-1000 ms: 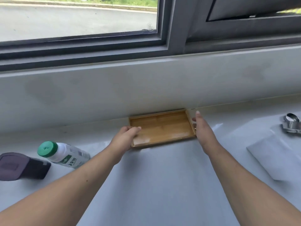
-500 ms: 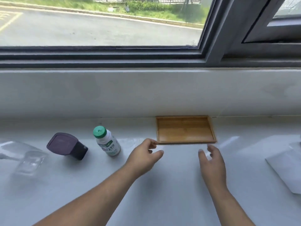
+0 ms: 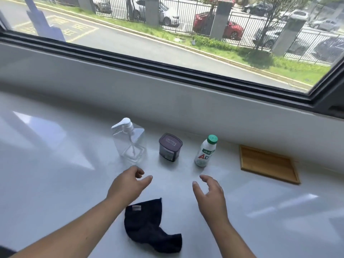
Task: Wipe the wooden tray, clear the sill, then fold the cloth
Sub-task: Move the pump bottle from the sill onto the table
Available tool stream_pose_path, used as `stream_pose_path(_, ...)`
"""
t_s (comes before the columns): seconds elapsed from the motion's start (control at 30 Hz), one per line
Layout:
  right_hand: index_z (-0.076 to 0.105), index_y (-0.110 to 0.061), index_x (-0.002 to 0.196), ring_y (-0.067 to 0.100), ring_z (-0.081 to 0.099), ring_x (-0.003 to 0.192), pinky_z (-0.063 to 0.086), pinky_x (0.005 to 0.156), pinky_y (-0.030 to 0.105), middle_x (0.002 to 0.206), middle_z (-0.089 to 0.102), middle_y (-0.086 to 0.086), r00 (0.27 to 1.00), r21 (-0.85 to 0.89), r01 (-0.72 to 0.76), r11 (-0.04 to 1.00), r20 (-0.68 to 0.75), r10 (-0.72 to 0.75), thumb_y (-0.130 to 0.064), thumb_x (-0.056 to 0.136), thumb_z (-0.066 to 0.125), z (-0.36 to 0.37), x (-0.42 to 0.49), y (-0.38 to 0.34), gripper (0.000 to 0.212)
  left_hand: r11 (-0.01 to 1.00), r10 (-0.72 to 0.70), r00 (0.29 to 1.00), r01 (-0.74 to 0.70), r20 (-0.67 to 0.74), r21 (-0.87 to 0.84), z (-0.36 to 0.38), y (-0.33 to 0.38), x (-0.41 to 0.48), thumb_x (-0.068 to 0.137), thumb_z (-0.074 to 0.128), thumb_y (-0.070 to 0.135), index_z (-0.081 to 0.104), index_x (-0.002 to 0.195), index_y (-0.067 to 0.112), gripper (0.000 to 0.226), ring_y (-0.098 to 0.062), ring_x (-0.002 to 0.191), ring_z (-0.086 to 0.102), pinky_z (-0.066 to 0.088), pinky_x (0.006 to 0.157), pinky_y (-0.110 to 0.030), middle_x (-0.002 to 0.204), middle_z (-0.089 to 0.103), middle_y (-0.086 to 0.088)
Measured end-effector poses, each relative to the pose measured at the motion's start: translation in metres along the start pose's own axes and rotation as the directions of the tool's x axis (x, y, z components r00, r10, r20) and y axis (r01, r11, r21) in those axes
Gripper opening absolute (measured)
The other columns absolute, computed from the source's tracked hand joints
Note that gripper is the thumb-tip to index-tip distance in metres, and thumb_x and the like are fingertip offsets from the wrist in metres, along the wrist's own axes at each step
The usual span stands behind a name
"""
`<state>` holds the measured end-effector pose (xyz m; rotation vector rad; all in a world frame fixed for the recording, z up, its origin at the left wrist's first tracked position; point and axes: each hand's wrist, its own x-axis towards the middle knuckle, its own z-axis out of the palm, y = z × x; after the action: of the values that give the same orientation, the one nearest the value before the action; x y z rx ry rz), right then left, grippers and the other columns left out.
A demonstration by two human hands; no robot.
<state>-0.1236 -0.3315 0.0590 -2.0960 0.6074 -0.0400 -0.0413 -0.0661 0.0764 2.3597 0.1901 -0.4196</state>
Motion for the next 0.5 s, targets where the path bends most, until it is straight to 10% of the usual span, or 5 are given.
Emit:
stream_pose_path(0.17, 0.063, -0.032, 0.133, 0.011, 0.053, 0.131, 0.046, 0.106, 0.036, 0.136, 0.062, -0.013, 0.993, 0.089, -0.026, 0.996, 0.117, 0.015, -0.044, 0.1, 0.059, 0.074, -0.013, -0.067, 0.035, 0.998, -0.049, 0.987, 0.044, -0.156, -0.034, -0.085, -0.038, 0.023, 0.073, 0.077, 0.073, 0.05, 0.144, 0.024, 0.091, -0.02, 0.113, 0.061, 0.05, 0.084, -0.038, 0.15, 0.056, 0.001)
stream_pose_path(0.33, 0.063, -0.026, 0.132, -0.002, 0.061, 0.099, 0.047, 0.073, 0.019, 0.12, 0.069, -0.01, 0.966, 0.252, -0.181, 0.951, 0.227, 0.124, -0.039, 0.103, 0.058, 0.13, 0.012, -0.114, 0.032, 0.995, -0.051, 0.979, 0.033, -0.197, -0.095, -0.111, -0.028, 0.065, 0.066, 0.086, 0.071, 0.034, 0.16, 0.022, 0.118, -0.028, 0.145, 0.047, 0.049, 0.105, -0.045, 0.166, 0.037, -0.005)
stream_pose_path(0.5, 0.053, -0.027, 0.147, 0.022, 0.061, 0.12, 0.051, 0.11, 0.047, 0.135, 0.061, -0.004, 0.876, 0.363, -0.431, 0.826, 0.389, 0.285, -0.039, 0.102, 0.053, 0.182, 0.07, -0.129, 0.047, 0.988, -0.049, 0.987, 0.025, -0.156, -0.15, -0.09, -0.013, 0.109, 0.059, 0.091, 0.069, 0.027, 0.163, 0.025, 0.13, -0.025, 0.151, 0.039, 0.045, 0.111, -0.043, 0.169, 0.031, 0.0)
